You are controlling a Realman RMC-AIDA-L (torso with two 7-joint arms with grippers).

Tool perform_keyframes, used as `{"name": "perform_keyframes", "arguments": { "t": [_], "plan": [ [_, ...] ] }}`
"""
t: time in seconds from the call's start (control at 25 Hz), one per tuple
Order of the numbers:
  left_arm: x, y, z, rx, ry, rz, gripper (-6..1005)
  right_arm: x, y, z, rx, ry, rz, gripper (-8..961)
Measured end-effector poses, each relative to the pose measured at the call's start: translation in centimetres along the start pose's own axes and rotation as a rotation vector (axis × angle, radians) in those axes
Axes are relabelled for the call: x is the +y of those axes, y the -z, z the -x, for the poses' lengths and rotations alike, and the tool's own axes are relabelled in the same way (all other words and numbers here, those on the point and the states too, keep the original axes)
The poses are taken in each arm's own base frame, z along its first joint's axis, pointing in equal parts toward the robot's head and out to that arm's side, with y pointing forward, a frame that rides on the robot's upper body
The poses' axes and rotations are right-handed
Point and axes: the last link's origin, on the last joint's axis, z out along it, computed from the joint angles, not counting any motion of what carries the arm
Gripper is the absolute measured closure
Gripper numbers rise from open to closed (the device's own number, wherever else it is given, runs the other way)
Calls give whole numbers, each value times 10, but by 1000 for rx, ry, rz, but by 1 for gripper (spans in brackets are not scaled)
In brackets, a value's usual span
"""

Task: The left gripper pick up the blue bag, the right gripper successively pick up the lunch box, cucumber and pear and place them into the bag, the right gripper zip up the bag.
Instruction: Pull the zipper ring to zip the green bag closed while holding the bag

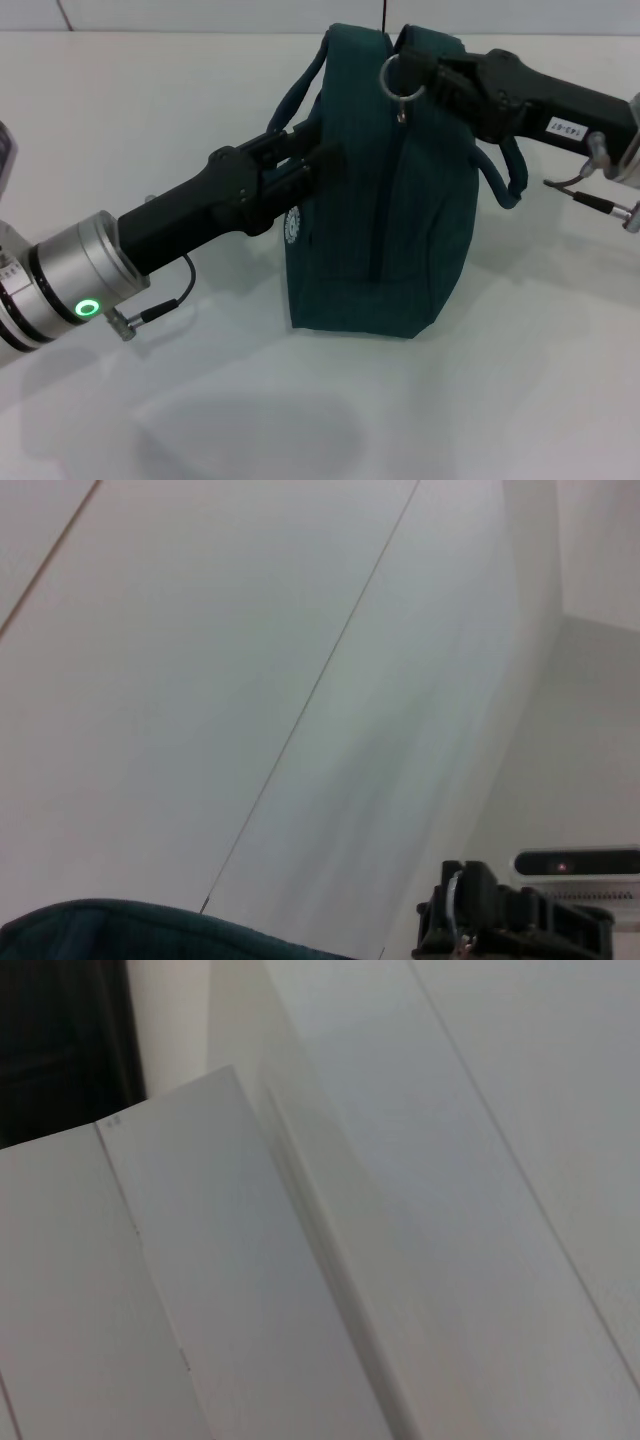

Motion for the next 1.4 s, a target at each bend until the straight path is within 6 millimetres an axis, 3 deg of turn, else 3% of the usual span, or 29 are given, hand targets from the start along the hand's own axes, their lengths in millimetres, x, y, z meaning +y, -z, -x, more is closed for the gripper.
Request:
{"name": "perform_keyframes", "arguments": {
  "t": [1.4],
  "plan": [
    [0, 4, 8, -33, 21, -17, 498, 9, -8, -9, 5, -3, 36, 885]
  ]
}}
